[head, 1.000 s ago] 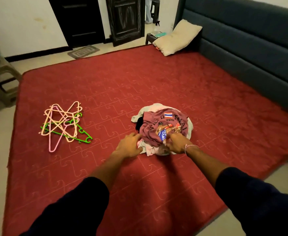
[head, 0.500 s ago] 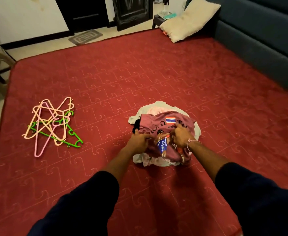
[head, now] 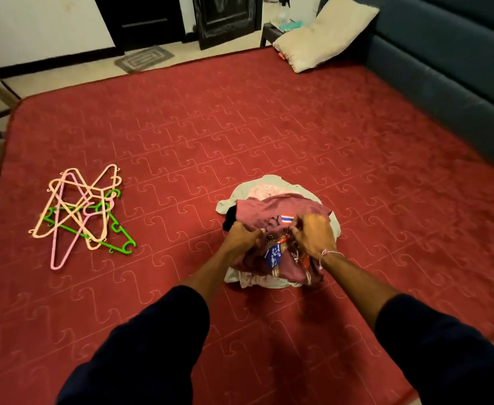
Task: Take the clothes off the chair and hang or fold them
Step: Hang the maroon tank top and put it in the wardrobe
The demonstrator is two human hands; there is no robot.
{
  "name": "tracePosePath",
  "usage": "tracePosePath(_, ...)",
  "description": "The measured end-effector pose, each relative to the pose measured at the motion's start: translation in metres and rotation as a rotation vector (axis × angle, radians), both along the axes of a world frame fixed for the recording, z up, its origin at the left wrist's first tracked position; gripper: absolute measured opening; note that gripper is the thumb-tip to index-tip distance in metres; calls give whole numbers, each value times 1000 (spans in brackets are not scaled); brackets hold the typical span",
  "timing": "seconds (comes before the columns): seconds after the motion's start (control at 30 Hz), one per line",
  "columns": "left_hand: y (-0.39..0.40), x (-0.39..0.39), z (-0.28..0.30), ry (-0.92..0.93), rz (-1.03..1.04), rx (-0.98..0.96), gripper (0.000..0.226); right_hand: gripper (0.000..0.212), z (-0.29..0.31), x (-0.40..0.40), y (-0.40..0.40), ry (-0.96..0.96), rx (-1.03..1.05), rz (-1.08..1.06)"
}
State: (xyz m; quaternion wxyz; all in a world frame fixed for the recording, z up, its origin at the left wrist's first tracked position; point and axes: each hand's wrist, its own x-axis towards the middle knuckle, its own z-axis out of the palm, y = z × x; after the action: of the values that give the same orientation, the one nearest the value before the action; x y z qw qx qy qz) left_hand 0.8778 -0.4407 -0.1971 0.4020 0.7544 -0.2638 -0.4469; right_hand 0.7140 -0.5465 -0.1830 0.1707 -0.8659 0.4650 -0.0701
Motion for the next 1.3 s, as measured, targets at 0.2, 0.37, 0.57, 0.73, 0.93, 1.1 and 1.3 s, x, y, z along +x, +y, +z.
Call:
tracePosePath(0.2,6,-2,-24,-137,-146,149,16,36,-11,1,-3,109,60,108)
tracePosePath(0.37,13,2,-34,-238,-172,167,9,21,-26,0,-2,53,9,97)
tracePosePath(0.57,10,13,-15,97,118,-13,45,13,4,-3,25,-242,68,91)
tracePosePath(0.73,6,7,15,493,109,33,37,19,13,0,36,-209,265,132)
tracePosePath(0.93,28,-7,10,560,-73,256,19,25,17,8,51,-297,578,7)
tracePosePath(1.1,53,-17,-1,520,4,206,9,25,-2,1,58,68,709,-4)
tracePosePath(1.3,79,-15,0,527,-24,207,17,8,-32,-43,78,187,1011,-33)
